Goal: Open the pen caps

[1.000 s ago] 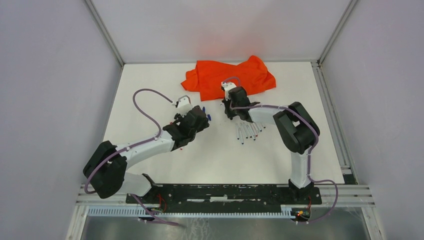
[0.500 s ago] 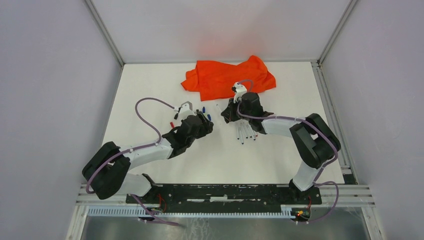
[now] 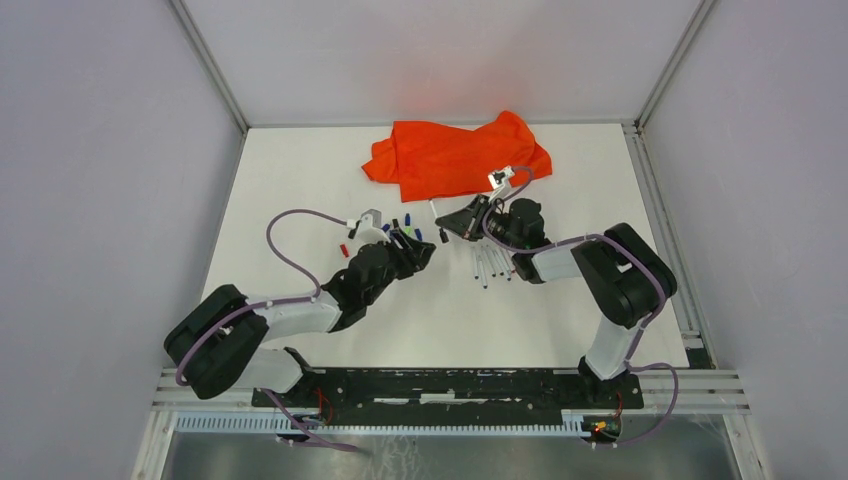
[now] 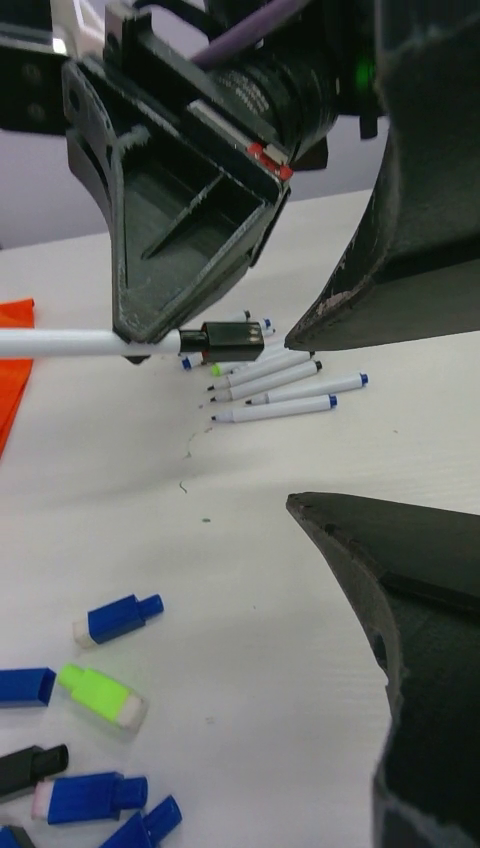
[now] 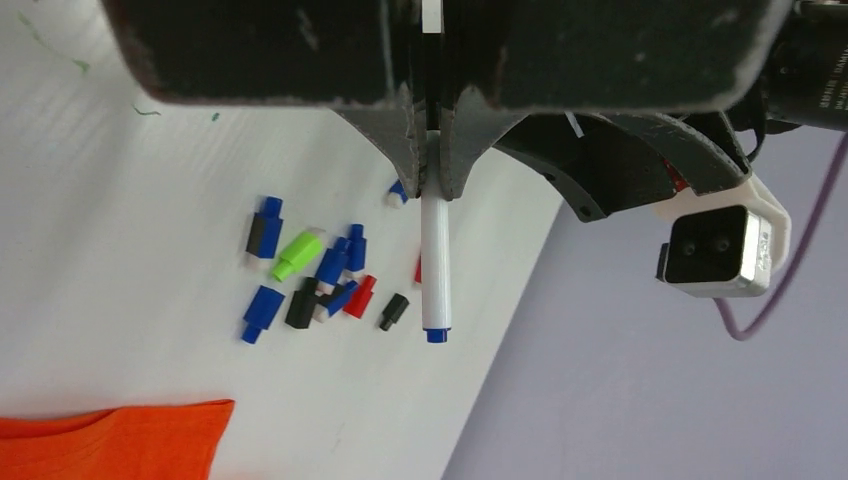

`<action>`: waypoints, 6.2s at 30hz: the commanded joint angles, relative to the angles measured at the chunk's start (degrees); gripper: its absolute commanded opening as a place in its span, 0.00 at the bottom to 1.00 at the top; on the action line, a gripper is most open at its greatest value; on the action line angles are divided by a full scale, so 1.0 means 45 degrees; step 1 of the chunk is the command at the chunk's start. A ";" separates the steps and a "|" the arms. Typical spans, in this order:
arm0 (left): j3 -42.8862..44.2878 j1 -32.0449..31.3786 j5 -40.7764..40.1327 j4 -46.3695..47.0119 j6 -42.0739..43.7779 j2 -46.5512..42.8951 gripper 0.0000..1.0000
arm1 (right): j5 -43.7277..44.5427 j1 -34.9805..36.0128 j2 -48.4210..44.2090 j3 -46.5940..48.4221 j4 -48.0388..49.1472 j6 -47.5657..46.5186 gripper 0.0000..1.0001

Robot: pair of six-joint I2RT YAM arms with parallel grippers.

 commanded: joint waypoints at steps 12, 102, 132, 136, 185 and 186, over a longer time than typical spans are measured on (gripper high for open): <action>-0.0662 0.0093 0.1474 0.5249 -0.0043 0.0696 0.57 | -0.1063 -0.0063 0.1102 -0.0515 0.4819 0.3368 0.00; -0.0296 0.1395 0.6653 0.4699 0.0843 0.1994 0.02 | -0.1514 0.0440 0.0727 0.0638 0.1621 0.0603 0.24; 0.0107 0.1496 0.4923 0.1342 0.1330 0.1492 0.02 | -0.1553 -0.0203 0.0157 0.0342 0.1112 0.0132 0.04; 0.0317 0.1546 0.4683 0.0595 0.1314 0.1577 0.02 | -0.1567 -0.0260 0.0113 0.0505 0.0722 -0.0233 0.00; 0.4954 0.2349 -0.1885 -0.8320 0.1469 0.3985 0.12 | 0.2471 0.0411 -0.0606 0.2173 -0.8704 -0.7085 0.00; 0.4946 0.2415 -0.1890 -0.8329 0.1435 0.4040 0.13 | 0.2571 0.0471 -0.0600 0.2071 -0.8730 -0.7095 0.00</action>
